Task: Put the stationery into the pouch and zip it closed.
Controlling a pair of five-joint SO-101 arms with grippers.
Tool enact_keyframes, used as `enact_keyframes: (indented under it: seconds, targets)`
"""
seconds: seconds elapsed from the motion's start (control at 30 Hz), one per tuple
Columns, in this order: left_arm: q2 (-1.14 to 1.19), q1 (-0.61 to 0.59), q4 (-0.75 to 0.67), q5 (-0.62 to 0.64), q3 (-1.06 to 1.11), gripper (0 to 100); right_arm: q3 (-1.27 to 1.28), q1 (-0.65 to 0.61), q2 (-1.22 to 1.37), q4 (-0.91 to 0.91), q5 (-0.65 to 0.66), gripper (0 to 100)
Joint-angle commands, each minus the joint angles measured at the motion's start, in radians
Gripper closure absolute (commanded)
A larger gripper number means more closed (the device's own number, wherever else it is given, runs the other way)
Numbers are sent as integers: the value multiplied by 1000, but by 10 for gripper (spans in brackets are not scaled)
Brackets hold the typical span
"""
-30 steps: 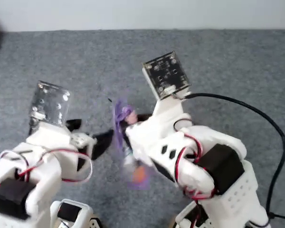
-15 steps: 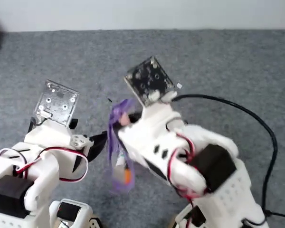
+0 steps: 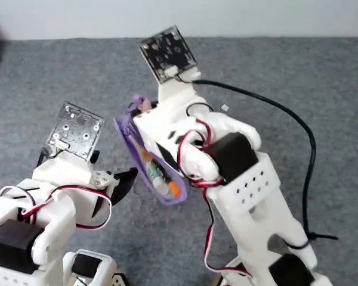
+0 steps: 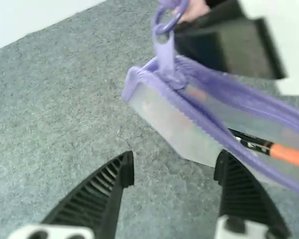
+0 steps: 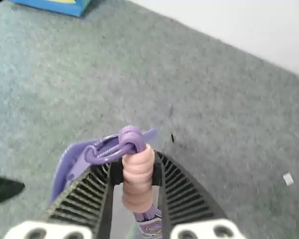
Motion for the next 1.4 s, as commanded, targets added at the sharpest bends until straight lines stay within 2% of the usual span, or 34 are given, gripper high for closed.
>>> enact_keyframes:
  seconds: [0.0,0.17,0.27,0.43,0.67,1.07,1.37]
  targets:
    - [8,-3,-31,40,-39,732,-150,-5,70,-21,8,991]
    - [8,-3,-64,41,-39,733,-318,-13,151,-8,12,991]
    - [8,-11,-72,60,-53,759,-393,-35,163,59,63,991]
    - [8,-12,-71,61,-104,822,-474,-38,163,137,121,991]
    - [12,-5,-91,66,-133,824,-532,-61,163,180,167,991]
    - [14,-5,-40,64,-128,826,-537,56,173,173,178,991]
    - [9,-5,-31,66,-82,826,-542,82,165,154,529,991]
